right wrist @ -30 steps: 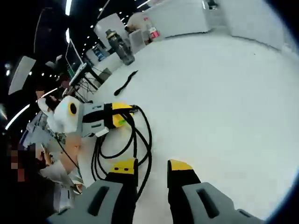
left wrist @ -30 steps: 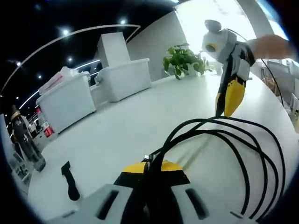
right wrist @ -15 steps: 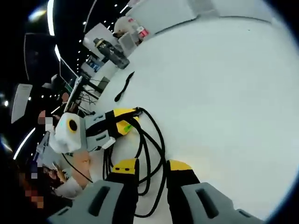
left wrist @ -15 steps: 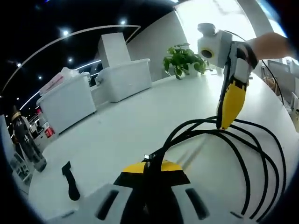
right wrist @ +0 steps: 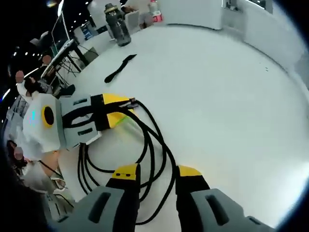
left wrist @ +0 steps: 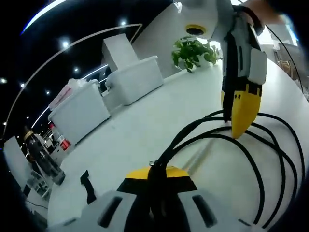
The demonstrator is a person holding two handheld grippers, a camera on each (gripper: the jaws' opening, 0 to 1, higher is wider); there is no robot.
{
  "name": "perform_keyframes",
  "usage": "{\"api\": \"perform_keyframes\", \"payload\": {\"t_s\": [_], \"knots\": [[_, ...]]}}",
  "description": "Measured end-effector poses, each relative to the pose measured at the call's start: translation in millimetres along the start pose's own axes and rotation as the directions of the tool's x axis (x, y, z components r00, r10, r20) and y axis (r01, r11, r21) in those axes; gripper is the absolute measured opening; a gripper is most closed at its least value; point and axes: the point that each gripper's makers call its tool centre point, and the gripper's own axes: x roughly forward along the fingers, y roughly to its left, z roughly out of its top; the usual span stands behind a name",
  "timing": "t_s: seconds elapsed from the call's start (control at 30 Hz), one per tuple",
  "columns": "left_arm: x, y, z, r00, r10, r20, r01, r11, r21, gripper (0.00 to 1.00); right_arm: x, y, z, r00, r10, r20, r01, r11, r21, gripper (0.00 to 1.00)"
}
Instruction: Coil the Type-C to USB data cable on the desktop and secure it with Velcro straps.
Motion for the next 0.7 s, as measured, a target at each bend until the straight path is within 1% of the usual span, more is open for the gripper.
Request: {"api": "perform_keyframes", "payload": {"t_s": [0.03, 0.07, 0.13, 0.23, 0.3, 0.33, 0.37, 0.43, 0.47, 0.5, 0.57, 0.63, 0.7], "knots": [[-0.1, 1.2, -0.8, 1.0, 0.01, -0.007, -0.01, 1.0, 0.0, 0.1, 0.4, -1.4, -1.1, 1.0, -0.019, -0.009, 0.02, 0.999, 0.027, 0.28], [-0.2, 2.1, -1.6, 1.0, 0.017, -0.012, -0.017, 1.0, -0.002, 0.1, 0.5, -2.2, 0.4, 1.0, -0.023, -0.011, 0.023, 0.999, 0.037, 0.28], [-0.3, 4.5, -2.9, 0.999, 0.031, -0.021, -0.031, 0.999, -0.006, 0.1, 0.5, -1.5, 2.2, 0.999, -0.042, -0.001, 0.043, 0.999, 0.017, 0.29], [-0.7, 9.6, -5.2, 0.997, 0.065, -0.042, -0.065, 0.998, 0.004, 0.1, 0.7, -2.5, 3.2, 0.997, -0.074, 0.014, 0.074, 0.997, 0.017, 0.31], [-0.4, 10.9, -5.8, 0.996, 0.076, -0.049, -0.076, 0.997, 0.009, 0.1, -2.2, -6.1, 6.5, 0.995, -0.095, 0.027, 0.094, 0.995, 0.009, 0.34], [-0.4, 11.4, -6.0, 0.996, 0.078, -0.049, -0.078, 0.997, 0.009, 0.1, -4.7, -9.1, 10.8, 0.994, -0.102, 0.044, 0.102, 0.995, 0.01, 0.37], [-0.3, 11.6, -5.9, 0.996, 0.076, -0.046, -0.076, 0.997, 0.006, 0.1, -6.0, -8.1, 17.8, 0.992, -0.094, 0.079, 0.091, 0.995, 0.043, 0.44], [-0.2, 11.5, -5.7, 0.996, 0.072, -0.044, -0.072, 0.997, -0.001, 0.1, -8.4, 0.3, 22.0, 0.994, -0.059, 0.094, 0.052, 0.996, 0.075, 0.48], [0.2, 10.8, -5.3, 0.997, 0.07, -0.042, -0.07, 0.998, -0.003, 0.1, -8.1, 2.4, 21.9, 0.994, -0.063, 0.09, 0.057, 0.996, 0.065, 0.48], [0.3, 10.4, -5.1, 0.997, 0.068, -0.041, -0.068, 0.998, -0.003, 0.1, -5.9, 3.1, 22.4, 0.994, -0.075, 0.084, 0.072, 0.997, 0.031, 0.48], [0.3, 9.4, -4.7, 0.997, 0.065, -0.038, -0.066, 0.998, -0.005, 0.1, 0.0, 0.5, 19.1, 0.993, -0.105, 0.046, 0.107, 0.994, -0.029, 0.48], [0.1, 8.7, -4.5, 0.997, 0.062, -0.035, -0.062, 0.998, -0.011, 0.1, 6.6, 2.2, 15.4, 0.994, -0.11, 0.021, 0.11, 0.993, -0.037, 0.47], [0.0, 8.2, -4.5, 0.998, 0.057, -0.032, -0.058, 0.998, -0.015, 0.1, 10.1, -1.4, 13.4, 0.992, -0.129, 0.004, 0.129, 0.99, -0.054, 0.42]]}}
